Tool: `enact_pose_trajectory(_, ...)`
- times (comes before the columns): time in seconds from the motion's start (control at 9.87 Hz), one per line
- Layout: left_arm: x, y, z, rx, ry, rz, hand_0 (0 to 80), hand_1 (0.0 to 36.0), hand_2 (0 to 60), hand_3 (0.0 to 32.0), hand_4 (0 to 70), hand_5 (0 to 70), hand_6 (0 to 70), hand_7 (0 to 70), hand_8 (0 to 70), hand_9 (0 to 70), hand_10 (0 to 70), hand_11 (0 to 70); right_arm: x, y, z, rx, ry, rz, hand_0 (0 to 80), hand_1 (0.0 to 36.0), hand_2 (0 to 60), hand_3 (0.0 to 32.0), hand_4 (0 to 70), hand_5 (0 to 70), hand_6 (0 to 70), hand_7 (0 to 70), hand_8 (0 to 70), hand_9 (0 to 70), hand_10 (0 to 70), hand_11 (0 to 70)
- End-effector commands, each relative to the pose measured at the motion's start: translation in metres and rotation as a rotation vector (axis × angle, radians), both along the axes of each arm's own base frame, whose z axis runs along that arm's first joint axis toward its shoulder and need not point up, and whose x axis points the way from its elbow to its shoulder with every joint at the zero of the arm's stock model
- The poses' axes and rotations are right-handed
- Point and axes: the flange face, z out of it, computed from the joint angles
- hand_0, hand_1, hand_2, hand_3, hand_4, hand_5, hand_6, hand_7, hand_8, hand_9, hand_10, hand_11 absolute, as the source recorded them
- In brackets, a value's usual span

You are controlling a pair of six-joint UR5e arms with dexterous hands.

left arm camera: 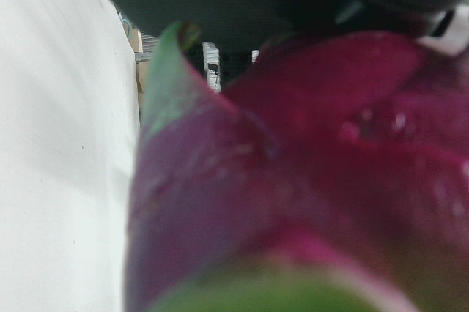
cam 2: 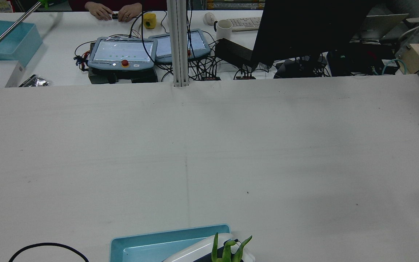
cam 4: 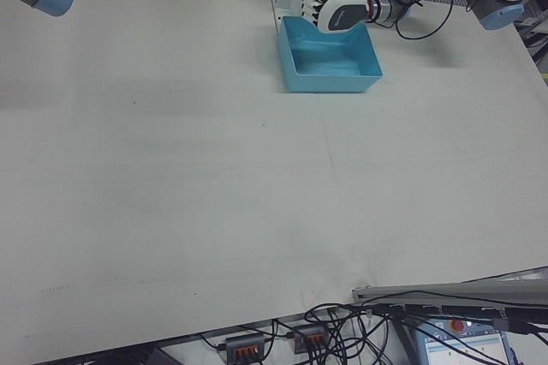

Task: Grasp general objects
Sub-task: 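Lower the dragon fruit into the tray and open the left hand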

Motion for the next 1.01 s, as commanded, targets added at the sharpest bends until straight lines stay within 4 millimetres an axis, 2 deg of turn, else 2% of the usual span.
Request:
enact_pose_trajectory(0.0, 0.020, -0.024, 0.006, -0.031, -0.024, -0.003, 14.2, 0.4, 60.0, 0.0, 70.0, 70.0, 70.0, 70.0, 70.0, 70.0, 70.0, 70.0, 0.000, 0.000, 0.000, 0.000, 0.000, 0.000, 0.0, 0.0, 0.0, 0.0, 0.0, 0.0, 0.0, 0.0, 0.0, 0.0, 0.0, 0.0)
enact_pose_trajectory(0.1, 0.031, -0.027, -0.003, -0.029, -0.021, -0.004, 14.0, 0.2, 60.0, 0.0, 70.0, 70.0, 70.0, 70.0, 70.0, 70.0, 70.0, 70.0, 0.000, 0.000, 0.001, -0.001, 0.000, 0.000, 0.0, 0.0, 0.0, 0.0, 0.0, 0.0, 0.0, 0.0, 0.0, 0.0, 0.0, 0.0)
enact_pose_trajectory(0.3, 0.031, -0.028, -0.008, -0.030, -0.015, -0.006, 14.7, 0.0, 60.0, 0.0, 70.0, 70.0, 70.0, 70.0, 70.0, 70.0, 70.0, 70.0, 0.000, 0.000, 0.001, -0.001, 0.000, 0.000, 0.0, 0.0, 0.0, 0.0, 0.0, 0.0, 0.0, 0.0, 0.0, 0.0, 0.0, 0.0)
enact_pose_trajectory(0.41, 0.031, -0.029, -0.006, -0.029, -0.018, -0.009, 27.0, 0.0, 38.8, 0.0, 70.0, 70.0, 70.0, 70.0, 70.0, 70.0, 70.0, 70.0, 0.000, 0.000, 0.000, 0.000, 0.000, 0.000, 0.0, 0.0, 0.0, 0.0, 0.0, 0.0, 0.0, 0.0, 0.0, 0.0, 0.0, 0.0)
enact_pose_trajectory(0.51, 0.031, -0.029, -0.004, -0.030, -0.021, -0.009, 40.6, 0.0, 2.0, 0.0, 70.0, 42.1, 53.4, 57.8, 45.6, 43.6, 65.4, 70.0, 0.000, 0.000, 0.001, -0.001, 0.000, 0.000, 0.0, 0.0, 0.0, 0.0, 0.0, 0.0, 0.0, 0.0, 0.0, 0.0, 0.0, 0.0)
enact_pose_trajectory(0.61, 0.032, -0.028, -0.004, -0.028, -0.023, -0.008, 43.2, 0.0, 0.0, 0.0, 35.5, 18.9, 25.9, 36.7, 25.6, 18.4, 42.8, 59.5, 0.000, 0.000, 0.001, -0.001, 0.000, 0.000, 0.0, 0.0, 0.0, 0.0, 0.0, 0.0, 0.0, 0.0, 0.0, 0.0, 0.0, 0.0)
enact_pose_trajectory(0.71, 0.033, -0.028, -0.003, -0.028, -0.026, -0.008, 46.1, 2.3, 0.0, 0.0, 14.2, 7.8, 14.2, 30.1, 15.5, 6.4, 30.5, 44.0, 0.000, 0.000, 0.001, -0.001, 0.000, 0.000, 0.0, 0.0, 0.0, 0.0, 0.0, 0.0, 0.0, 0.0, 0.0, 0.0, 0.0, 0.0)
enact_pose_trajectory(0.81, 0.033, -0.028, -0.003, -0.028, -0.025, -0.008, 47.8, 5.8, 0.0, 0.0, 8.0, 5.6, 9.7, 28.2, 11.4, 4.2, 23.5, 34.8, 0.000, 0.000, 0.001, -0.001, 0.000, 0.000, 0.0, 0.0, 0.0, 0.0, 0.0, 0.0, 0.0, 0.0, 0.0, 0.0, 0.0, 0.0)
enact_pose_trajectory(0.91, 0.032, -0.028, -0.003, -0.028, -0.025, -0.008, 48.0, 6.7, 0.0, 0.0, 5.3, 5.3, 6.8, 25.8, 9.4, 3.7, 19.9, 29.7, 0.000, 0.000, 0.000, 0.000, 0.000, 0.000, 0.0, 0.0, 0.0, 0.0, 0.0, 0.0, 0.0, 0.0, 0.0, 0.0, 0.0, 0.0)
